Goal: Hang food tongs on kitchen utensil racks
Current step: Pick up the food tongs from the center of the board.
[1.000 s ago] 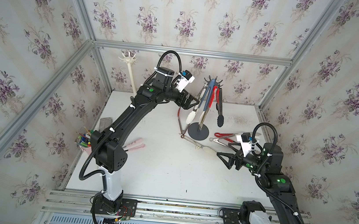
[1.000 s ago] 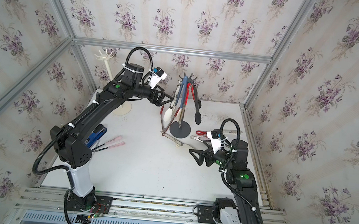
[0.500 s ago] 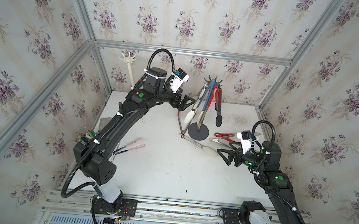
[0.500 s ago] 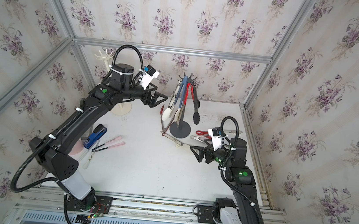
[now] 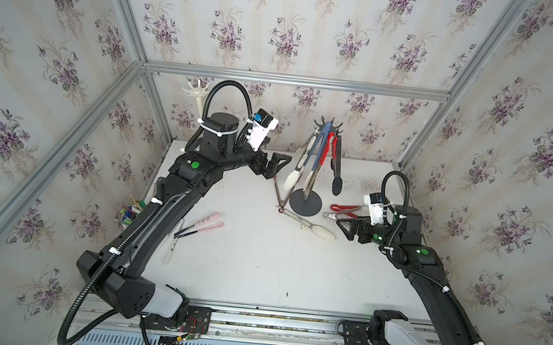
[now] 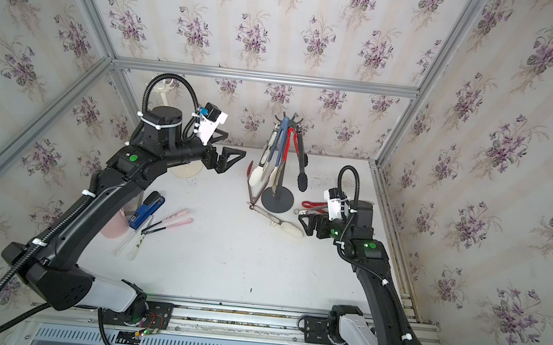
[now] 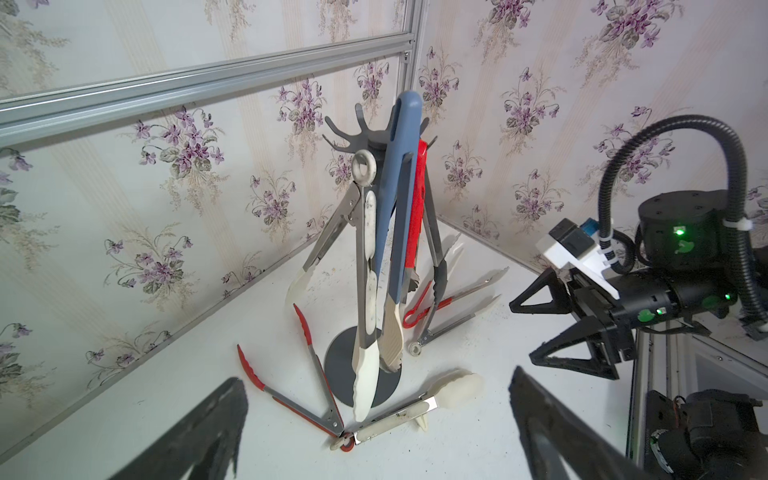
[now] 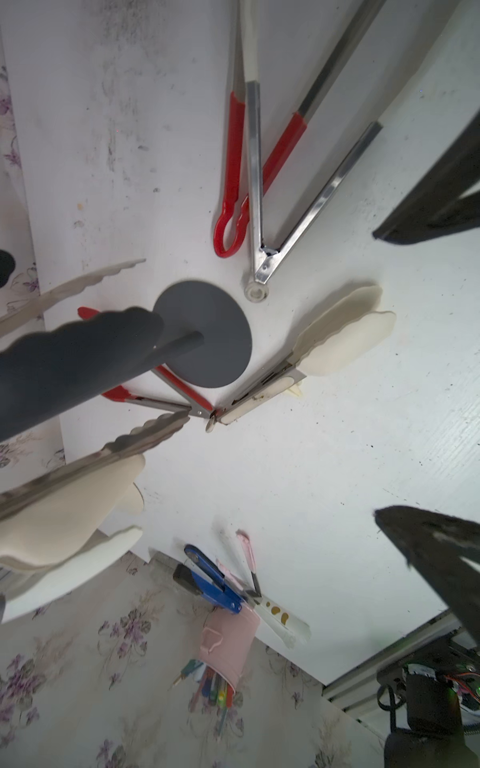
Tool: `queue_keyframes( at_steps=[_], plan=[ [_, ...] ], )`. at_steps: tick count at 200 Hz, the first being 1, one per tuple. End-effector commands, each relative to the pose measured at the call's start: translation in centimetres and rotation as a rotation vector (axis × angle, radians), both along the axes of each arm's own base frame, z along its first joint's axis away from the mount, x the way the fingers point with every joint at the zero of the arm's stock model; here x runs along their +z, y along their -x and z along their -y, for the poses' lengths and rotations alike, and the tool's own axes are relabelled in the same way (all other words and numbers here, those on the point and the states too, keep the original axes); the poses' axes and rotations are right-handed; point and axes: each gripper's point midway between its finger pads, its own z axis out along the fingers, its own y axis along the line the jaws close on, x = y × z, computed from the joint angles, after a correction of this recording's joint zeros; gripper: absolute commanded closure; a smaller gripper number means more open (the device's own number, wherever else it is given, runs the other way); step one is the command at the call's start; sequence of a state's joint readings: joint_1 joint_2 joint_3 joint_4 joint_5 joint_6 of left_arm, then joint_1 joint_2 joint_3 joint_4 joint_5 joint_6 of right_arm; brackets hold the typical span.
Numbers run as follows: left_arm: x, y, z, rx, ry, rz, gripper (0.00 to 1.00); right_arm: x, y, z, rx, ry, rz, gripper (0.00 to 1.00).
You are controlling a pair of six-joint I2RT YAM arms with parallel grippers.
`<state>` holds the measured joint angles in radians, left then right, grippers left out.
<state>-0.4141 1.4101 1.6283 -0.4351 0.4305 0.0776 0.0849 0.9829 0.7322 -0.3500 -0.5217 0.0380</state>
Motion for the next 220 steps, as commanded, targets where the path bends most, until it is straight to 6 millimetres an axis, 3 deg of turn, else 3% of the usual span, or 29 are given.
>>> queue_keyframes(
  at_steps=[1,106,145,220],
  plan=[
    [1.4,0.9,-0.7,0.015,0.011,0.061,0.01,-1.5,-0.8,1.2,-0.082,0.040,-0.070,0.05],
    [1.0,5.3,-2.8,0.031,0.021,0.080,0.01,-5.0,-1.7,2.6,-0.164,0.097,-0.197,0.11],
    [-0.7,6.5,-4.2,0.077,0.003,0.068,0.01,-6.0,-1.7,2.4,-0.165,0.083,-0.220,0.12],
    [-3.5,8.4,-6.0,0.137,-0.014,0.007,0.01,-7.0,-1.6,-0.4,-0.033,-0.034,-0.266,0.19]
  ],
)
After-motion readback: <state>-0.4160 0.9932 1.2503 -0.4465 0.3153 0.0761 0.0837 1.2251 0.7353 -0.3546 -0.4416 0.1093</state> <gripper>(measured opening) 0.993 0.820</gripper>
